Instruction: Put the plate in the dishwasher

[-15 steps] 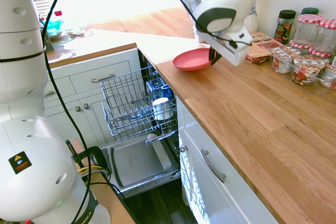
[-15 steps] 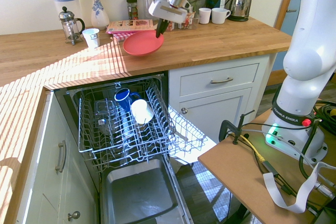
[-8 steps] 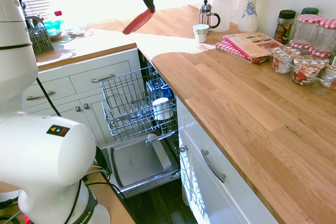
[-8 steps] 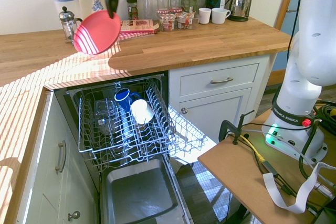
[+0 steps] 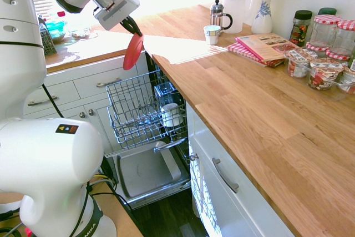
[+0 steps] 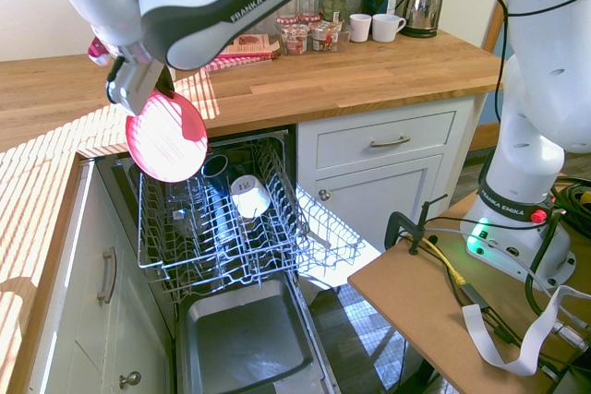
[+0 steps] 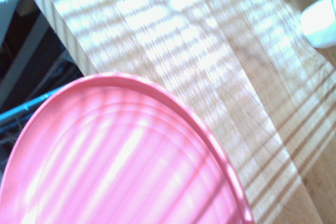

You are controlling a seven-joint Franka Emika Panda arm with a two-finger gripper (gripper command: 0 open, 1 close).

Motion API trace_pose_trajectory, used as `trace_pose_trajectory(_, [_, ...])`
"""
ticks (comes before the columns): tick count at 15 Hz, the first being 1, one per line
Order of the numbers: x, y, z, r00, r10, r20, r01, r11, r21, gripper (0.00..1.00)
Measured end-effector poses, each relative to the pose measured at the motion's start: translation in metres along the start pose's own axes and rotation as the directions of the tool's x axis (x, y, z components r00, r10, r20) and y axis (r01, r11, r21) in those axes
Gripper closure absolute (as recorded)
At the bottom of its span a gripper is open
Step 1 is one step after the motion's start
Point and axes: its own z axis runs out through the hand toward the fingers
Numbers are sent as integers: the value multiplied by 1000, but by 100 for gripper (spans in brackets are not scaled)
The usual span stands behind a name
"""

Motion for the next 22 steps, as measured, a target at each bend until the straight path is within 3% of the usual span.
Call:
trace_pose_trajectory(2, [-40,-12,14,990,-113,-78,110,993,-49,100])
trace_pose_trajectory(4, [-83,-29,27,960,-232,-154,218,970,-102,100])
trace_pose_trajectory(8, [-143,-58,47,856,-437,-276,380,894,-236,100])
trace_pose_trajectory(10, [-157,-65,55,822,-496,-281,423,861,-283,100])
trace_pose_trajectory(20, [-193,-118,101,854,-515,-80,484,840,-244,100])
trace_pose_trajectory(21, [-198,-119,104,856,-513,-60,487,840,-239,0])
trace_pose_trajectory(22, [-204,-120,108,859,-511,-37,489,840,-236,0])
